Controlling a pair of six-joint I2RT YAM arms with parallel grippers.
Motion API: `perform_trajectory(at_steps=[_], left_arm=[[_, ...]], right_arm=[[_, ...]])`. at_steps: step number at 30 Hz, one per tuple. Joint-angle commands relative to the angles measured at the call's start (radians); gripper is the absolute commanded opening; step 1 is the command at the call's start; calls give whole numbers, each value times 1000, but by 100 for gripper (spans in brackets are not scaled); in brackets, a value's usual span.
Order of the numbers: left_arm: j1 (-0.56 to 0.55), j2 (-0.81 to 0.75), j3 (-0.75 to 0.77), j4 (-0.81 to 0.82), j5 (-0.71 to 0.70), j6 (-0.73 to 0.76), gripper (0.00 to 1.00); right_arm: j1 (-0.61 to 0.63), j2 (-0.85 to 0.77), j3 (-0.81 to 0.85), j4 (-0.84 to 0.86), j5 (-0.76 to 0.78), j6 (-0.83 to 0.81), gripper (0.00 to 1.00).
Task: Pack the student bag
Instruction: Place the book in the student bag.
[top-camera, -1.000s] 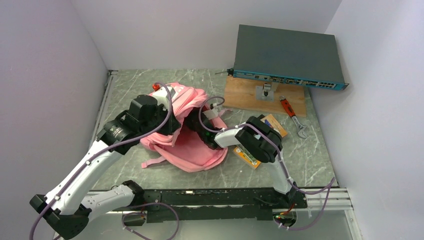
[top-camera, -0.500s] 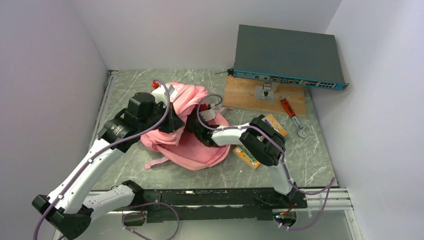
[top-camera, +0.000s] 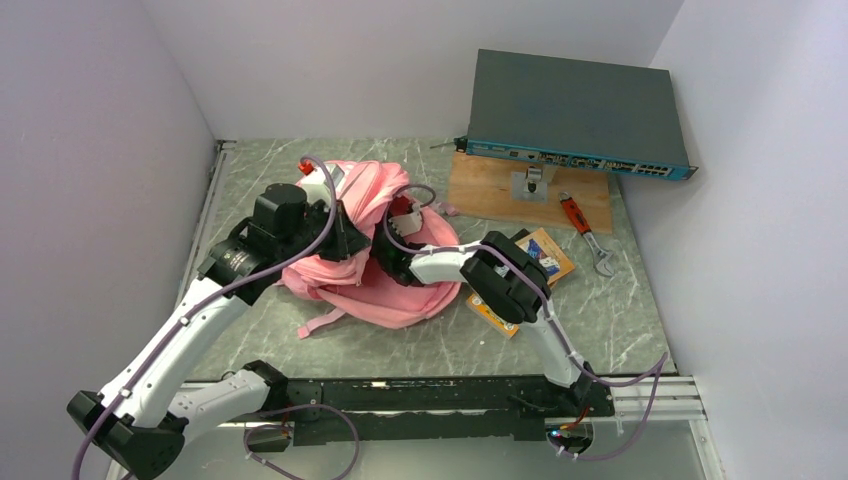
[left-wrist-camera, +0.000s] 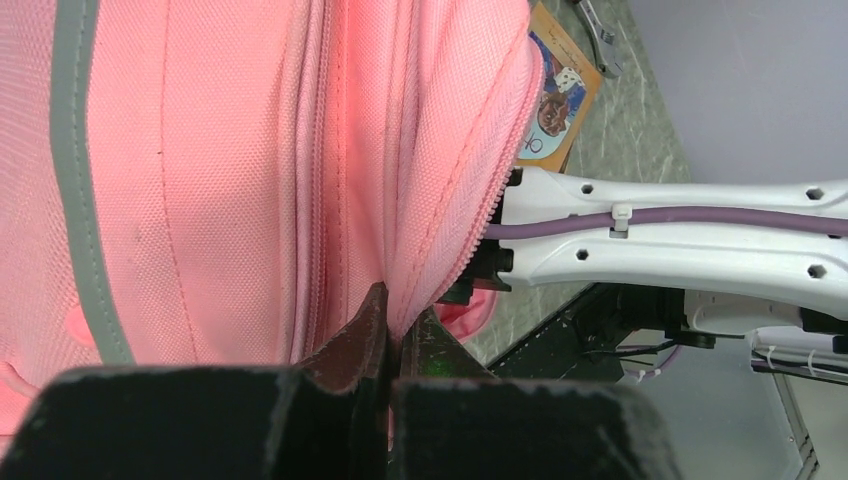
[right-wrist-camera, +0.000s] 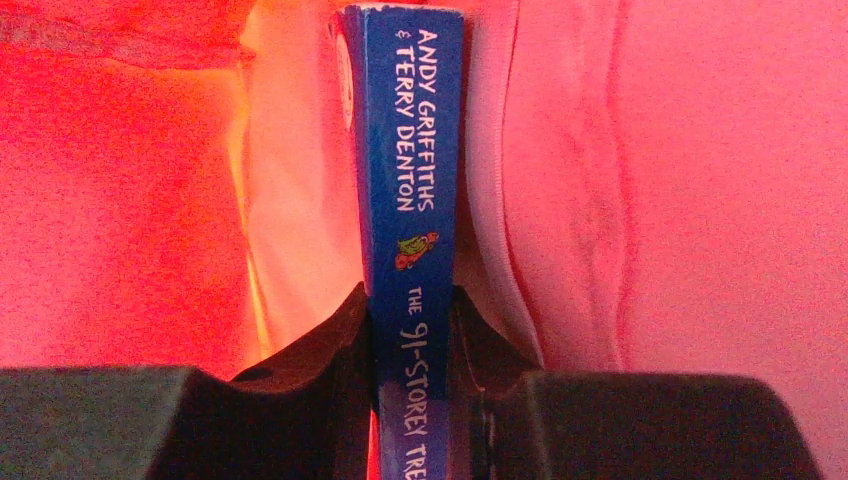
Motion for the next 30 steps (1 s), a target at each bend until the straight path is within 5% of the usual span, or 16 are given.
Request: perform_trajectory(at_steps=[1,5,11,19,30], left_arm=[[5,-55,11,85,71,-6,0],[41,-69,12,53,29,41,0],[83,-83,0,43,16,79,0],[99,-79,-40,56,-9,106,0],[128,-58,-77,41,-52,165,0]], right_arm=[[-2,-35,-59,131,-76,-111,30],[-10,-142,-221,173,-186,-300,59],[-63,-301,-359,102,-401,-484,77],[-77,-516,-375,-269,-504,-764,82],[-97,-1053,-600,-616,-368,-1070,90]])
